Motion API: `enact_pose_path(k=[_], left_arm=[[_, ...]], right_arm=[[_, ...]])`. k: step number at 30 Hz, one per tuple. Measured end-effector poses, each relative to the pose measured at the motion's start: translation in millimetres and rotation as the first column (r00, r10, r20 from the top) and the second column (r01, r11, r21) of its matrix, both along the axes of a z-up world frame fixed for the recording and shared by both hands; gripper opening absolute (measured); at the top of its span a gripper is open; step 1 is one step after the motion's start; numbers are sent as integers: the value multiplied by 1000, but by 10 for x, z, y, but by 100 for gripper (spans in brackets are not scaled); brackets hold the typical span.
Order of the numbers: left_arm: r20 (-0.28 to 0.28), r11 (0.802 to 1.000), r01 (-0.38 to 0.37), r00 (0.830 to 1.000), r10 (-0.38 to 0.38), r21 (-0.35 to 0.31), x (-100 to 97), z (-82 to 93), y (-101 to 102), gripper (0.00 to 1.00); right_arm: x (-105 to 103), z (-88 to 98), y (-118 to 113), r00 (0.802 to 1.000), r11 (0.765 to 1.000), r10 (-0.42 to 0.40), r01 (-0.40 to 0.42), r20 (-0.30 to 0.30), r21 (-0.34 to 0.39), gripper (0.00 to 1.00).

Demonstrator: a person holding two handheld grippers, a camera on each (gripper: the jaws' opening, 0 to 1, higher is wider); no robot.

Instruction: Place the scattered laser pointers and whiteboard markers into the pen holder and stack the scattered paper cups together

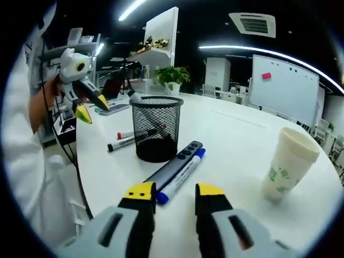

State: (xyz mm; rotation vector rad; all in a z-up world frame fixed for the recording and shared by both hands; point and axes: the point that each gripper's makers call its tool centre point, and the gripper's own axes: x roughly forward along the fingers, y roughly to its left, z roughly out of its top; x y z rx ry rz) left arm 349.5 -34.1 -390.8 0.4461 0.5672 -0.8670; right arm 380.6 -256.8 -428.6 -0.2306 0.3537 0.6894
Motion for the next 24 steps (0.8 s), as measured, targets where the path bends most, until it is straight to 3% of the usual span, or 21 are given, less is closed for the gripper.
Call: enact_pose_path(k=[10, 11, 13, 14, 17, 24], left_arm=[[2, 1000, -3, 1000, 3, 1, 8, -2, -2, 40], [2, 1000, -3, 1000, 3, 1, 8, -1, -1, 40], [2, 1000, -2, 1000, 2, 1, 8, 3, -1, 40], [2, 1000, -2, 1000, 2, 0, 8, 3, -5, 40], [3, 1000, -3, 1000, 3, -3, 9, 6, -3, 40], [-1, 1000, -7, 1000, 7, -1, -1, -9, 18, 40]], right_arm=[[-7, -6, -11, 1000, 1000, -12, 12, -10, -23, 25], [-12, -18, -20, 1000, 999, -14, 13, -14, -35, 25], [-17, -91, -81, 1000, 992, -19, 17, -12, -125, 25], [13, -56, -74, 999, 991, -25, 28, 26, -134, 25], [-4, 9, -27, 999, 997, -30, 31, 15, -66, 23], [-4, -63, -62, 999, 996, -37, 36, -10, -87, 22]])
